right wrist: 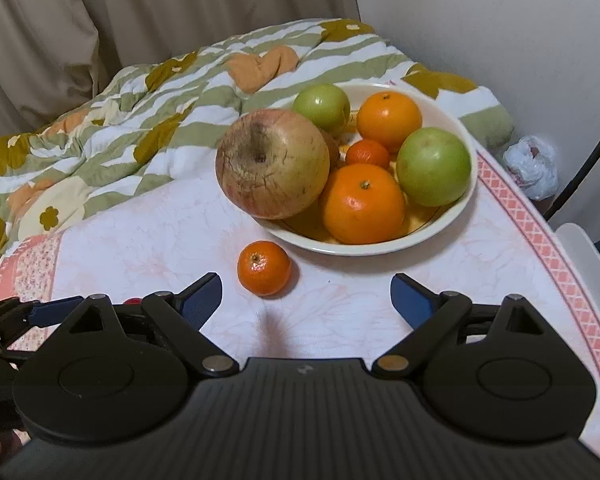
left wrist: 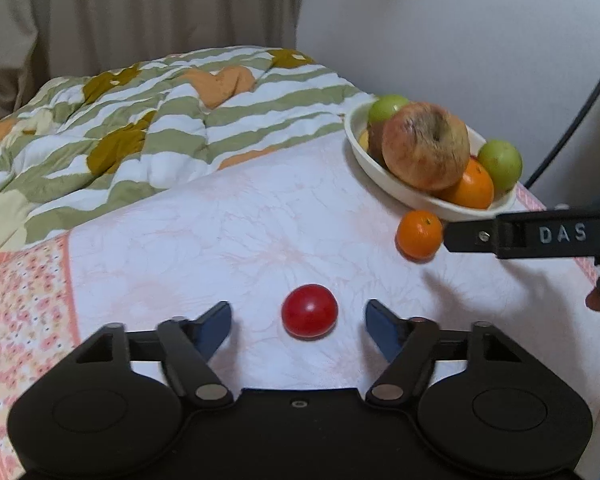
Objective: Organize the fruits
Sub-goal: 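Withdraw both tools toward the red tomato and last mandarin, then grasp the red tomato with the left tool while the right tool grasps the mandarin, then carry the tomato and mandarin to the white bowl and release them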
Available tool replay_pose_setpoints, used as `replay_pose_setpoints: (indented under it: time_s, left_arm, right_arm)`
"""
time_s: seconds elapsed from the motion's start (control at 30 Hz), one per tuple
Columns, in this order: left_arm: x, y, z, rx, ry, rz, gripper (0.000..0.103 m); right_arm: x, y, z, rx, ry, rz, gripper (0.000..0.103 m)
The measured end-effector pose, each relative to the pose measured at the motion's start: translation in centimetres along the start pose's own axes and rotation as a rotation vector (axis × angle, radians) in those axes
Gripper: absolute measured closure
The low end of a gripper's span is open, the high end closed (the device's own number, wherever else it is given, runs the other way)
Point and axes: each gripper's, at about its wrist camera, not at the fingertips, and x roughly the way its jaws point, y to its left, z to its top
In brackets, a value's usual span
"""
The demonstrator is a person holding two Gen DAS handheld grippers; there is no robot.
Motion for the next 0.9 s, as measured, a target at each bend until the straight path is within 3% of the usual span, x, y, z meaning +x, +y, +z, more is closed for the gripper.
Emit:
replay_pose_setpoints:
  time_s: [0.07,0.2,0.23,0.33,0.73,0.83,0.9]
  left_arm:
    - [0.6,-0.3,-0.1,0.016,0.009,-0.002,0.04]
    - [1.4,-0.7,-0.2,0.037,0.02,0.008,0.064]
    - [1.4,-0.9,-0.2,0.047,0.017,0.016,0.066]
    - [1.5,-0.8,-0.2,0.048,0.017,0.015,0.066]
    - [0.9,0.3,-0.6,0.007,0.024,0.047,0.066]
    - [0.6,0.5,-0.7,-0.007,0.026,0.053,0.067]
    - [0.3,0.7,-0.8,-0.021,0.027,0.05,0.067]
  right_arm:
    - [0.5,0.1,-0.1,-0.003,0.008,0.003,0.0]
    - [1.5,0.4,-0.1,-0.019,0.026,0.014,0.0]
    - [1.7,0.5,-0.1,-0.023,0.028,0.017,0.0]
    - [2.1,0.9,-0.1,-0.043,0.029,0.013,0.003]
    - [4.1,2.5,0.5,-0.103,0.037,0.017,0.031]
    - [4.0,2.8,0.6,-0.125,0.032,0.027,0.051]
    - [3.9,3.0,0.6,-0.135,0.034,0.025,0.051]
